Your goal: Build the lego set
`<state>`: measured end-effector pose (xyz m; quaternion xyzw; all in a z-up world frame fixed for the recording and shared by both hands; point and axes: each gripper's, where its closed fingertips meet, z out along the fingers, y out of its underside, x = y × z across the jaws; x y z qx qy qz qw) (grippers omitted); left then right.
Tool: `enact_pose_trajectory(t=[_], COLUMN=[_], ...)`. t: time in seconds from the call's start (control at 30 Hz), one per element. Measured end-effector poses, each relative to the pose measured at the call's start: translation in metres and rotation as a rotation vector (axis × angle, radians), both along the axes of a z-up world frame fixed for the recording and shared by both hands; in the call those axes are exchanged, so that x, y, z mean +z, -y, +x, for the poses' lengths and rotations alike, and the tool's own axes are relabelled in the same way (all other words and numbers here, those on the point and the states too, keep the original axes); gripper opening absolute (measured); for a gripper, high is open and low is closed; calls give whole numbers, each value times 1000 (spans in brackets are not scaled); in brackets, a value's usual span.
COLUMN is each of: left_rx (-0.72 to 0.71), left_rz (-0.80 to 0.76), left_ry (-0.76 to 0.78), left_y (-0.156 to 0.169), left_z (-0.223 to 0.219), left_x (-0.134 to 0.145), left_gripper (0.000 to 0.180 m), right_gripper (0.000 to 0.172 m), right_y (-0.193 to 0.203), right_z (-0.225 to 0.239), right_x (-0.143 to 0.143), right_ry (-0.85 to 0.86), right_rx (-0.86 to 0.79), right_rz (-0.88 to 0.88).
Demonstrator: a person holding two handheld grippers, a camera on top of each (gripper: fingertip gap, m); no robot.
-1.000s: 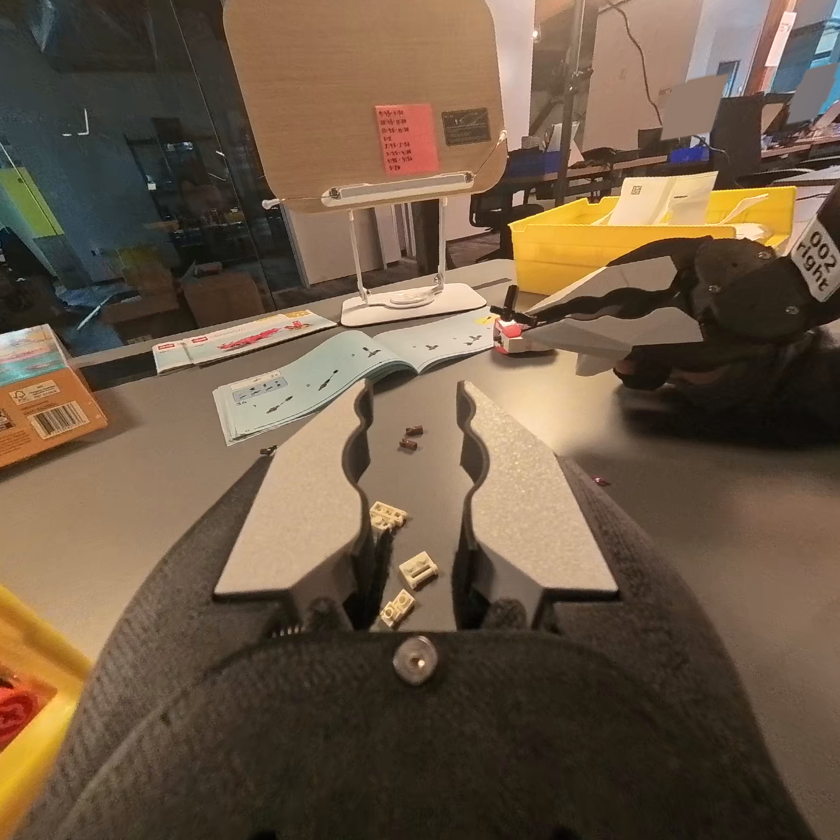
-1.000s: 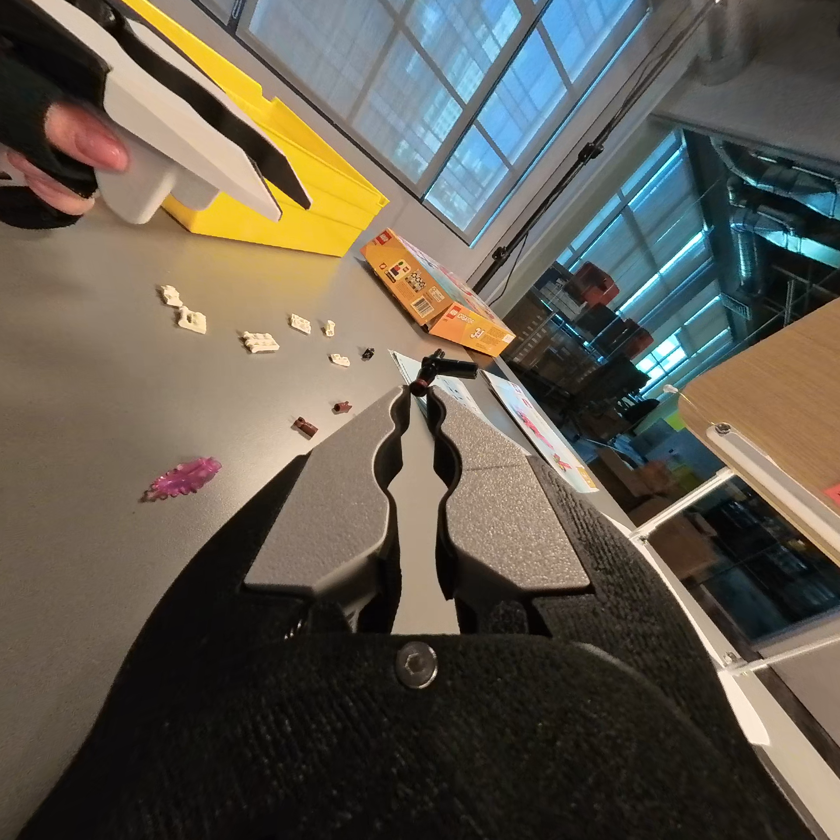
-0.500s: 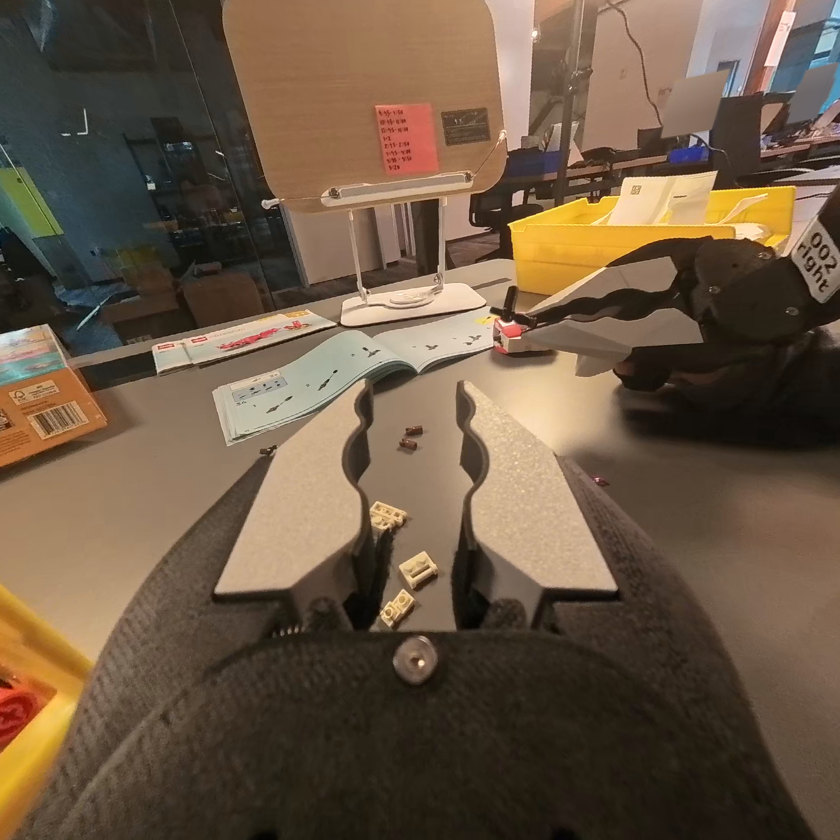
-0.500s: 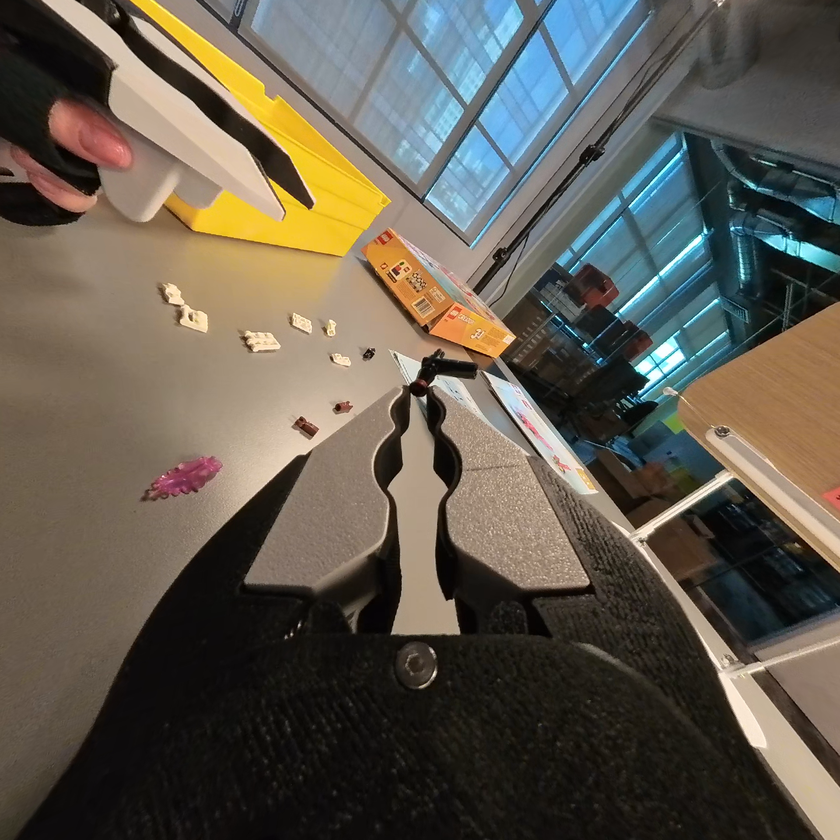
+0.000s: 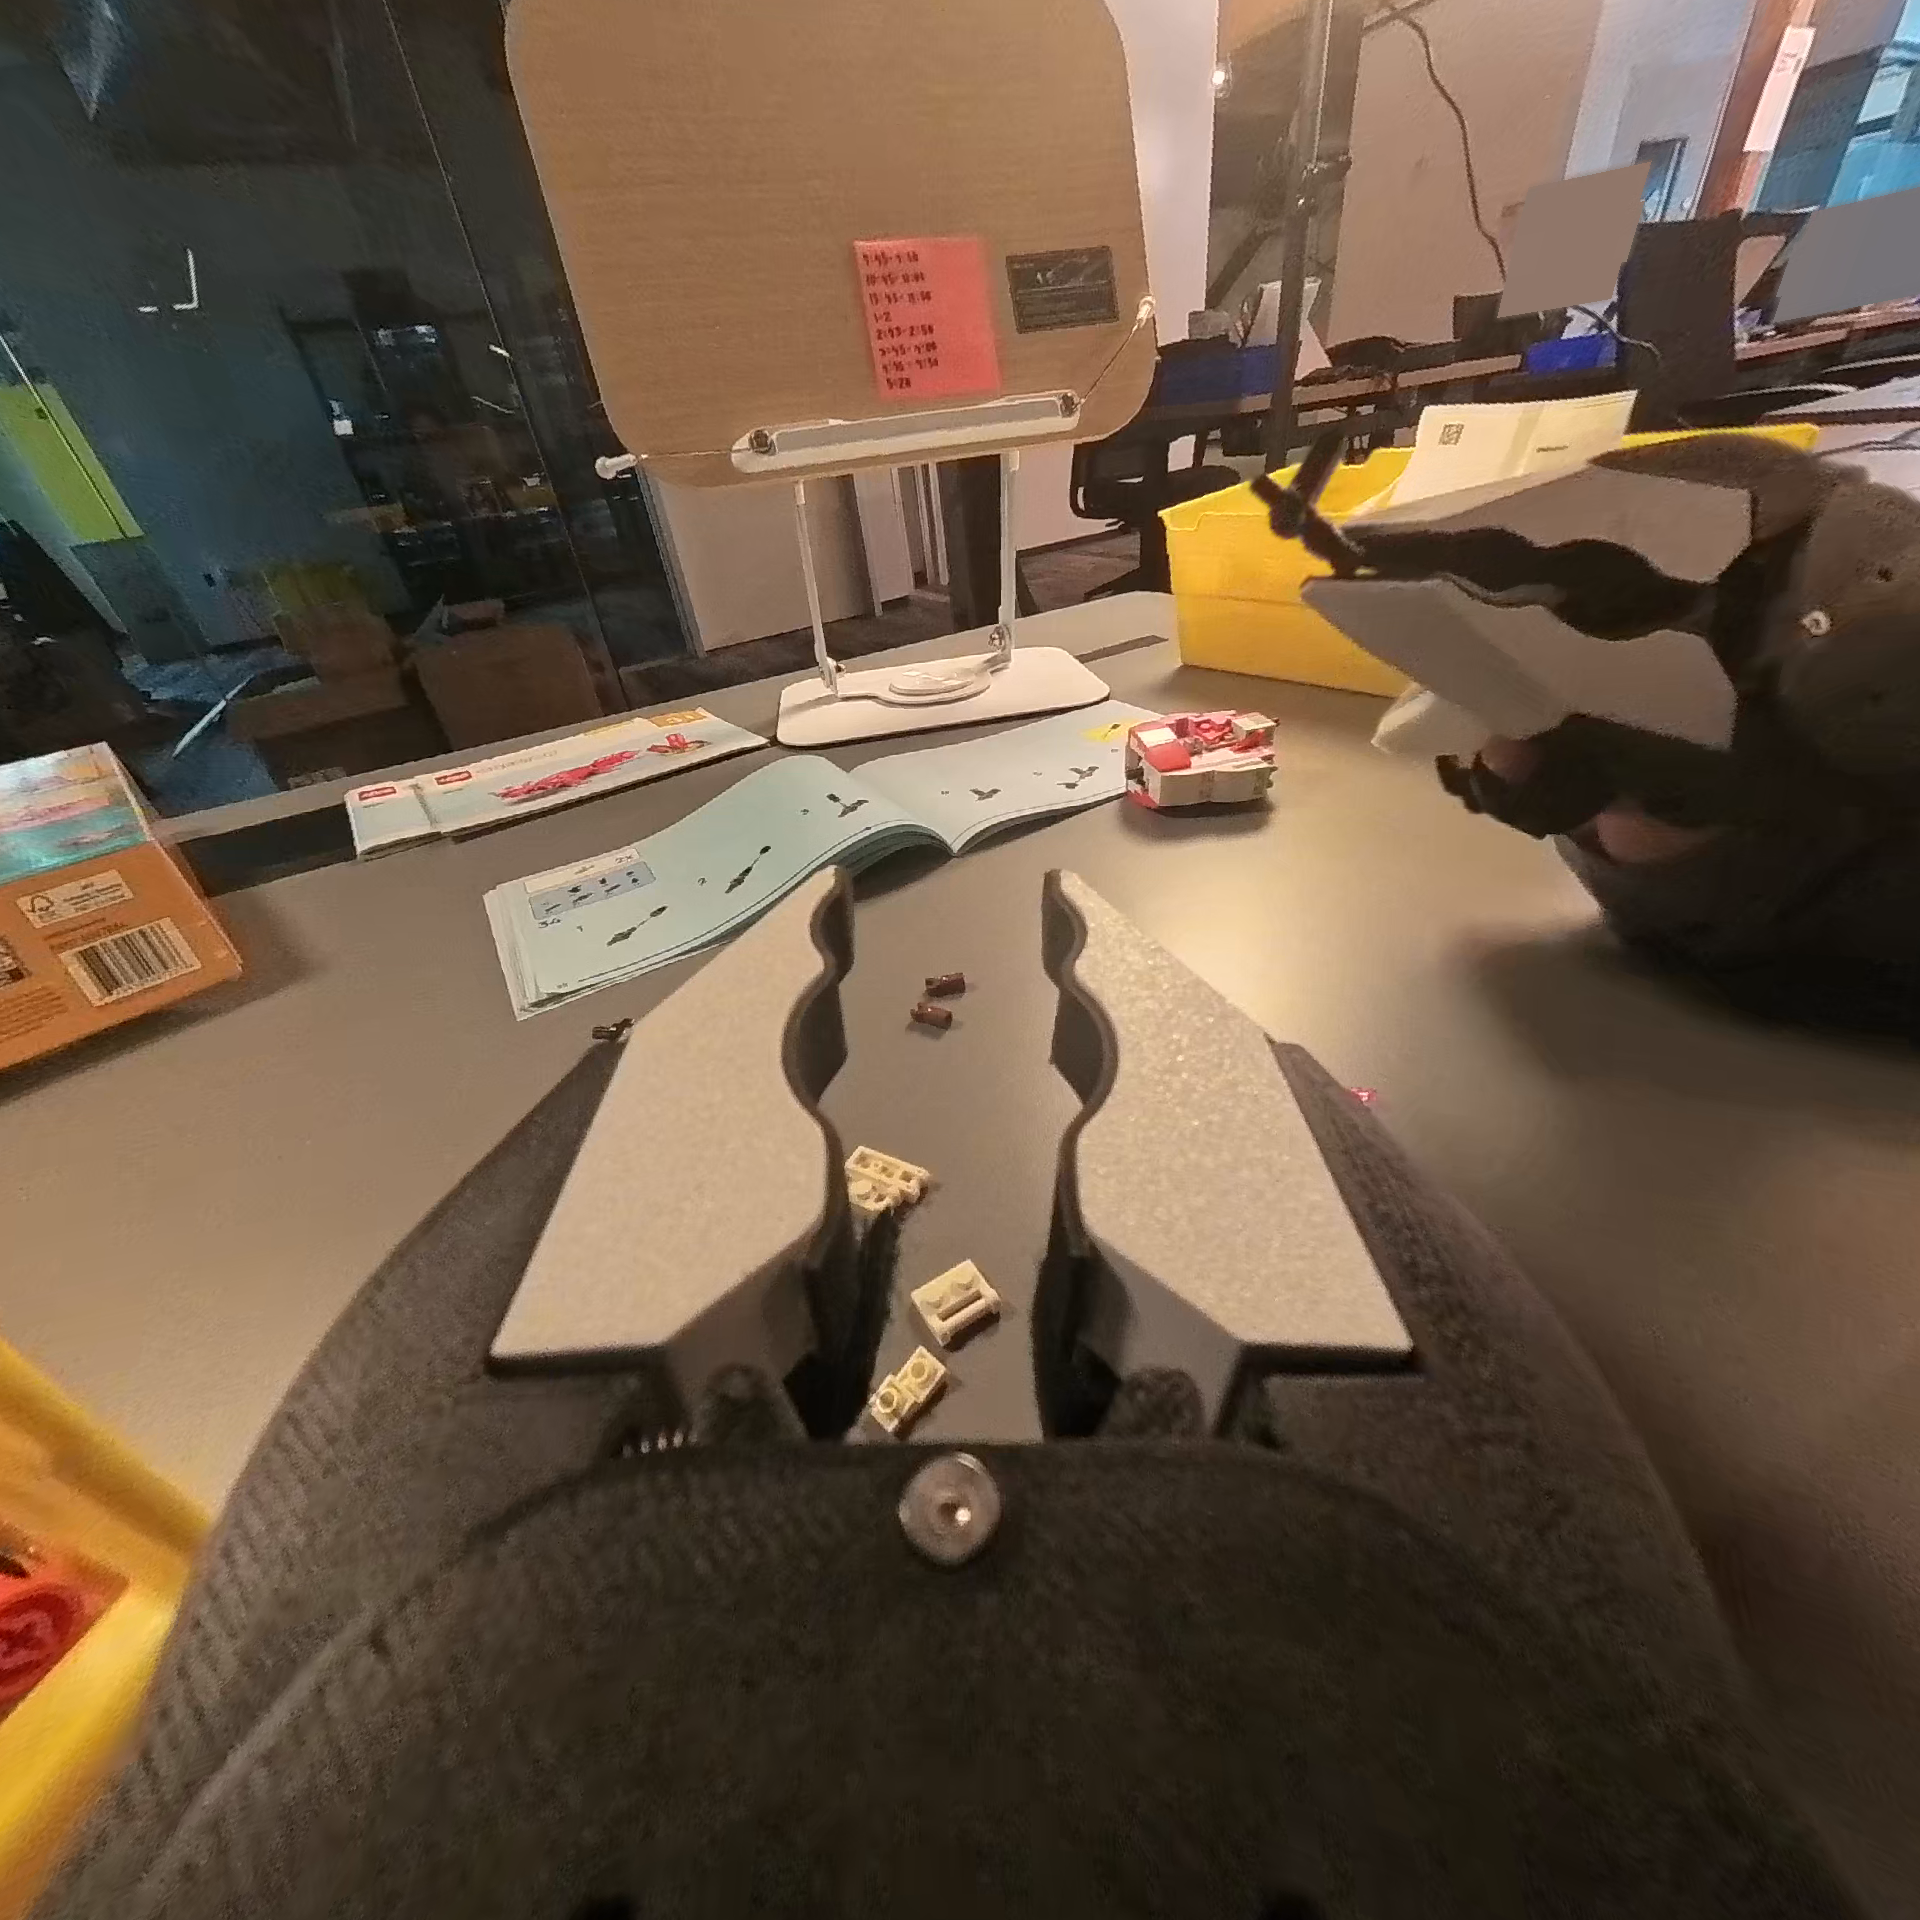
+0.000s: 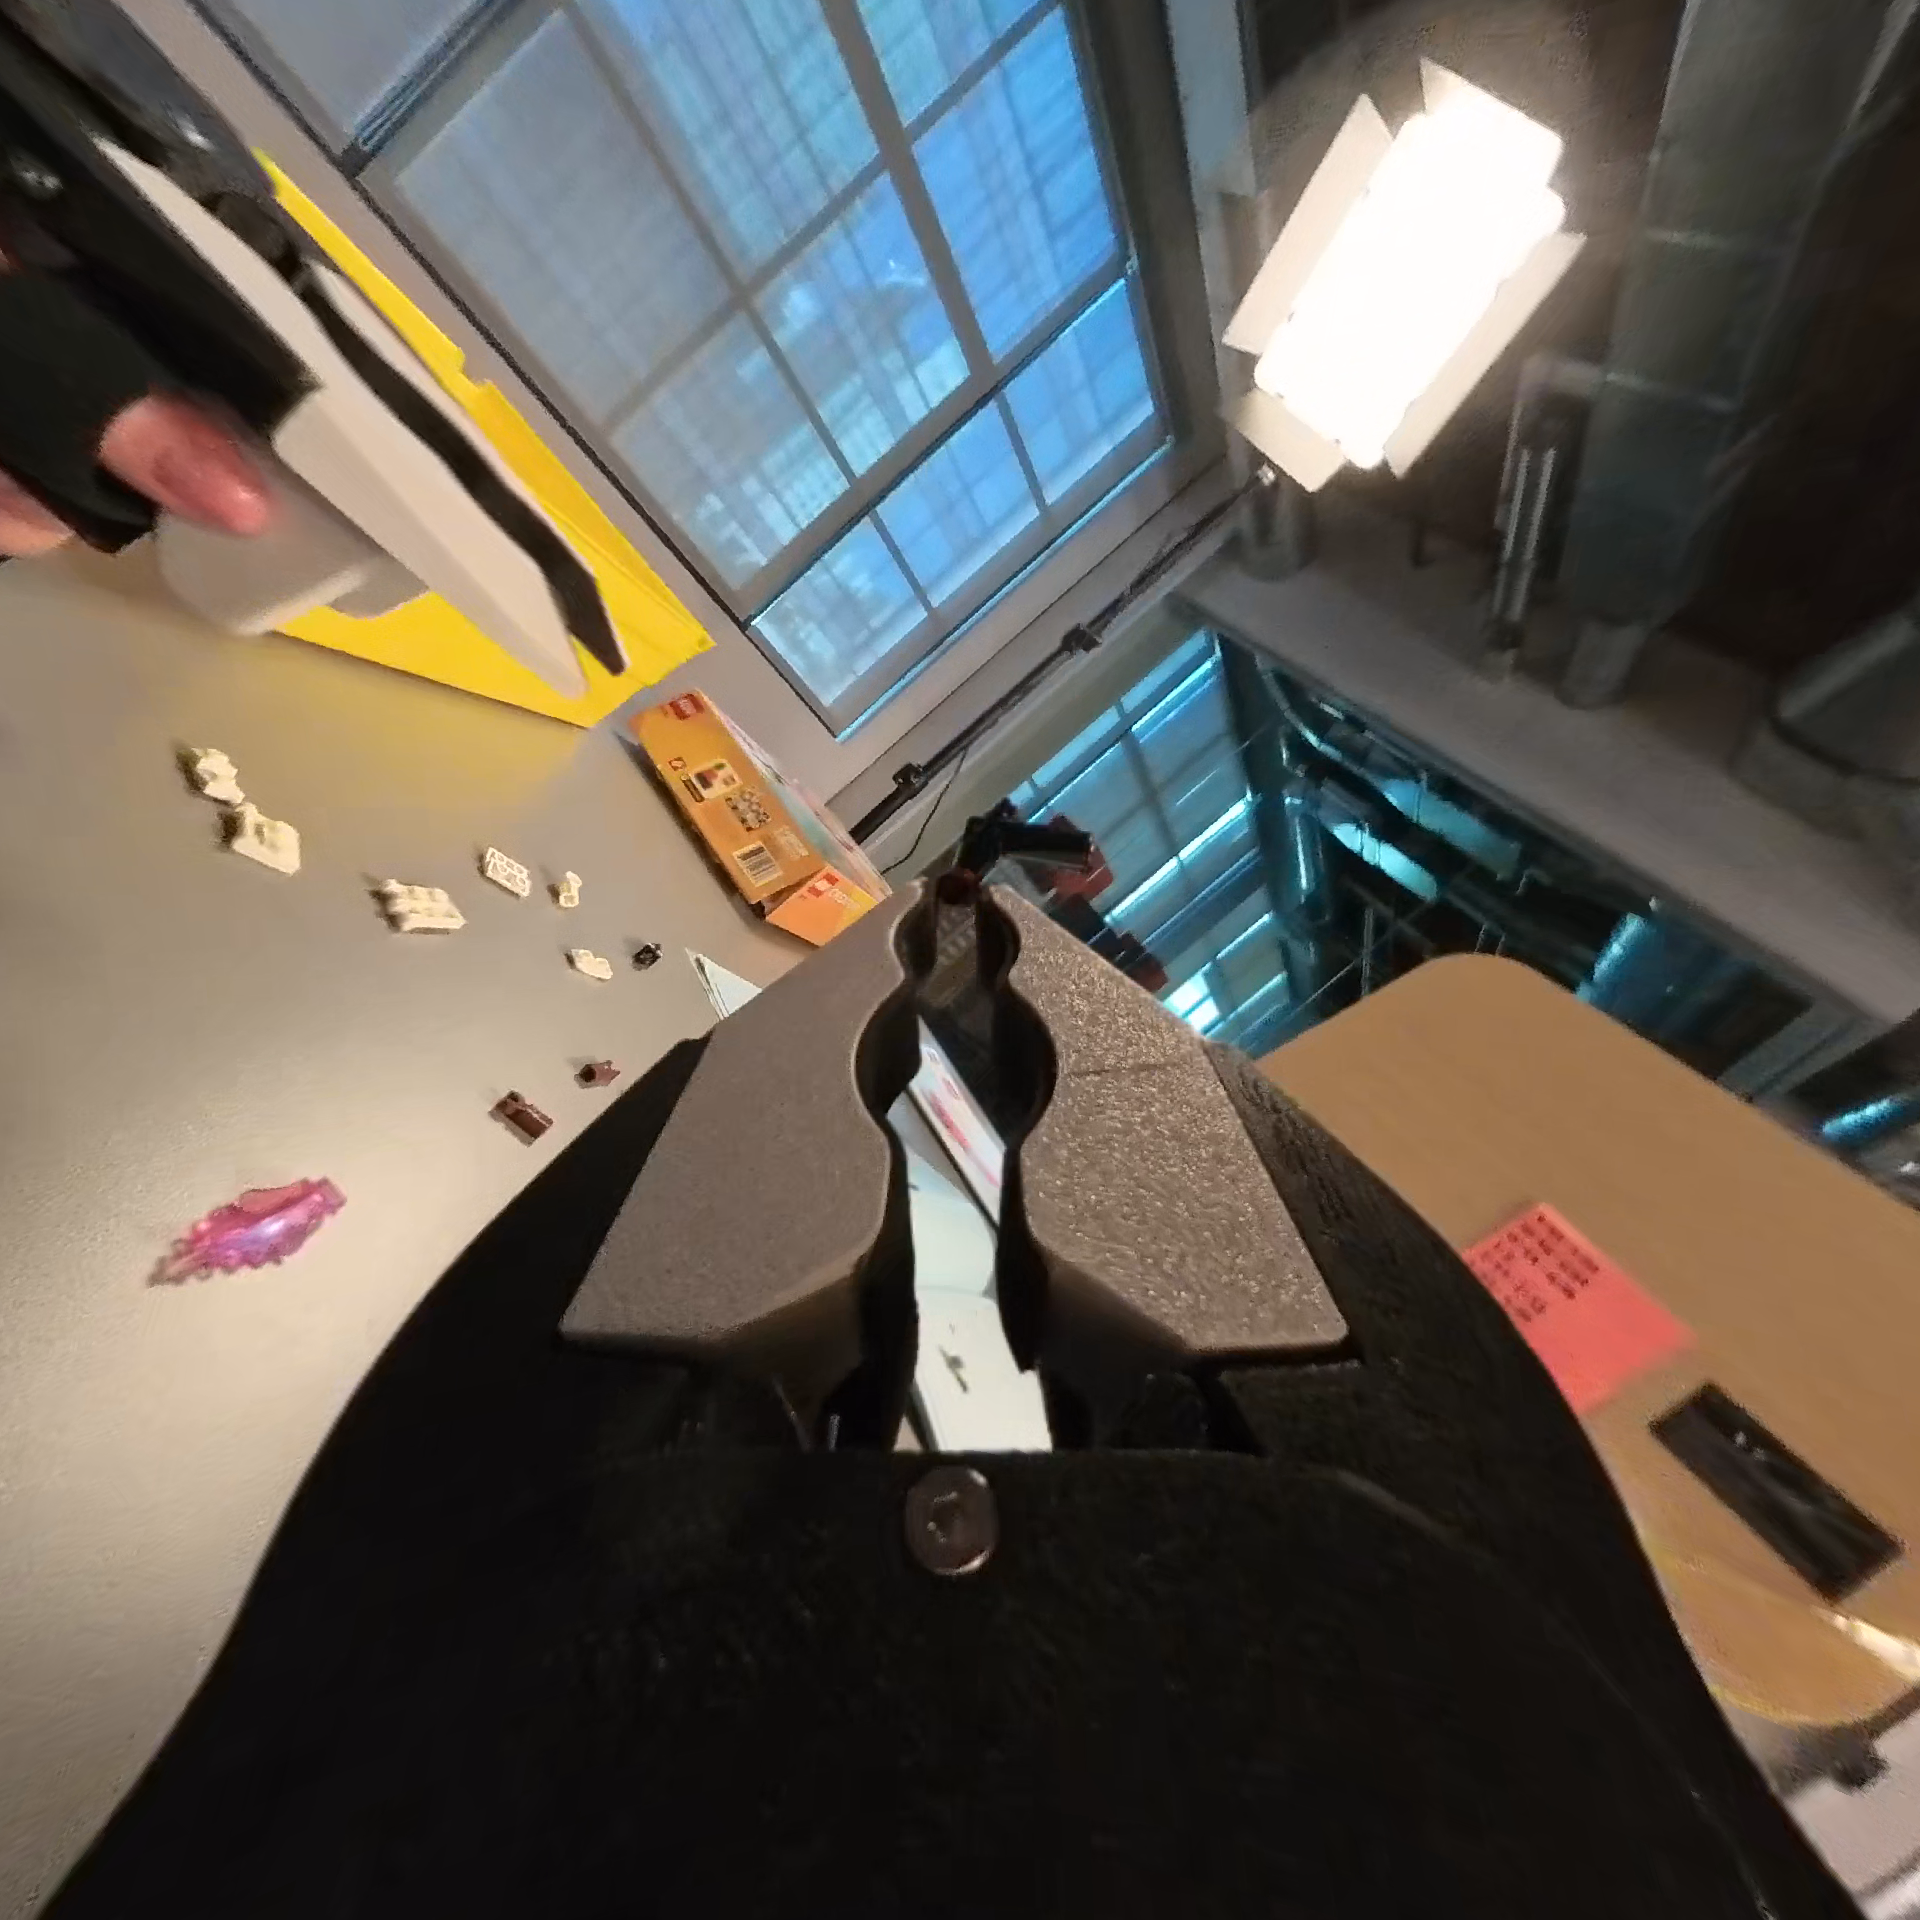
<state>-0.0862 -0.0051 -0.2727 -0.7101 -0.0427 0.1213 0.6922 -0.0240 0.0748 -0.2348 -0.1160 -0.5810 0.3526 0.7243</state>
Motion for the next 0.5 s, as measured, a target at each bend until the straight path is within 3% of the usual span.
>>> enact_pose_trajectory(t=[0.5], left_rx=[0], left_rz=[-1], left_ry=[2], left_y=[0], left_z=[0], left_x=[0], left_gripper=[35], right_gripper=[5], right_y=[21], right_z=[5], right_x=[-1], right_ry=[-42], right_rx=[5], right_rz=[130])
